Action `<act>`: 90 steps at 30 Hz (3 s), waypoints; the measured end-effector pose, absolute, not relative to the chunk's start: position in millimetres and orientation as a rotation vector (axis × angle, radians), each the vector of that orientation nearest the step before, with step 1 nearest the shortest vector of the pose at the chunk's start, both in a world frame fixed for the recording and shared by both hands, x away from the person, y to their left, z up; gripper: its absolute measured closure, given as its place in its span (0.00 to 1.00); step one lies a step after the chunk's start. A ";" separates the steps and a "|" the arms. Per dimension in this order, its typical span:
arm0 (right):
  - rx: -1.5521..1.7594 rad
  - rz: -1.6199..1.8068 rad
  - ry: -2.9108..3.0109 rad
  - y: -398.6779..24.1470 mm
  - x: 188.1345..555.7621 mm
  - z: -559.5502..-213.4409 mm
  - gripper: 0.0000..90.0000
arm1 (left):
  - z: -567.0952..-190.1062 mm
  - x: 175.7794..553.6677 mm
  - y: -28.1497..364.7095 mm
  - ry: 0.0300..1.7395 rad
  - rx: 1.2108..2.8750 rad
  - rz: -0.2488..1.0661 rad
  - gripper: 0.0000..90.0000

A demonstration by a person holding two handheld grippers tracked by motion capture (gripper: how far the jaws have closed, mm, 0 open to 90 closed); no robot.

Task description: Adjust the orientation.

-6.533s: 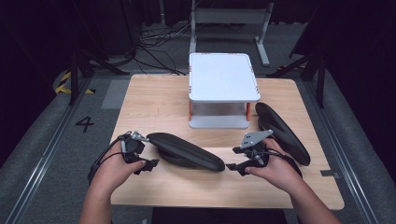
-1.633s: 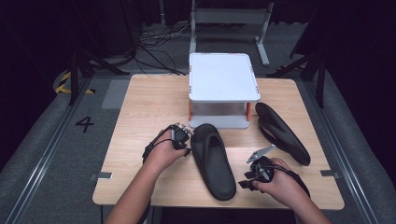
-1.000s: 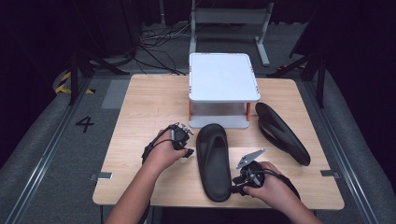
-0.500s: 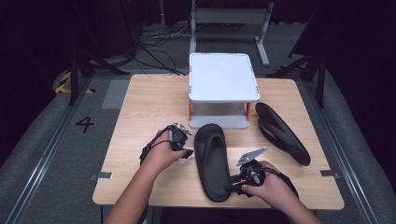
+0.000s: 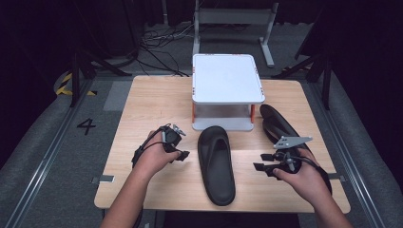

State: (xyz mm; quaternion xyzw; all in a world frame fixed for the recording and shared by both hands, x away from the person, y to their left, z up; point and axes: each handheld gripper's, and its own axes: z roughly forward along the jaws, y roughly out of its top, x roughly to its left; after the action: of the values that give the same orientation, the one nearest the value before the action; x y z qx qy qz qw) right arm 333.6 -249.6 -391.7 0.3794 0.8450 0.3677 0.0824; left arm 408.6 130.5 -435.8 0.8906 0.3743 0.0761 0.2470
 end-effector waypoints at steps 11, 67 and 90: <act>1.207 1.103 2.287 -299.0 354.8 -367.2 0.52 | -439.1 389.1 164.3 1.110 2.410 0.189 0.37; 1.248 1.114 2.560 -275.5 359.5 -379.3 0.69 | -448.1 384.3 164.5 1.116 2.447 0.167 0.36; 1.277 0.973 2.240 -316.3 383.7 -393.5 0.60 | -452.4 384.1 163.5 1.124 2.456 0.150 0.36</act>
State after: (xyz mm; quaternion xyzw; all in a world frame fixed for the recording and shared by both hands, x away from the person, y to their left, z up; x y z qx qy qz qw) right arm 383.7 -316.3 -393.5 0.4547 0.7977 0.3466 0.1917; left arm 384.1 163.5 -452.4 0.8864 0.4055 0.0541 0.2165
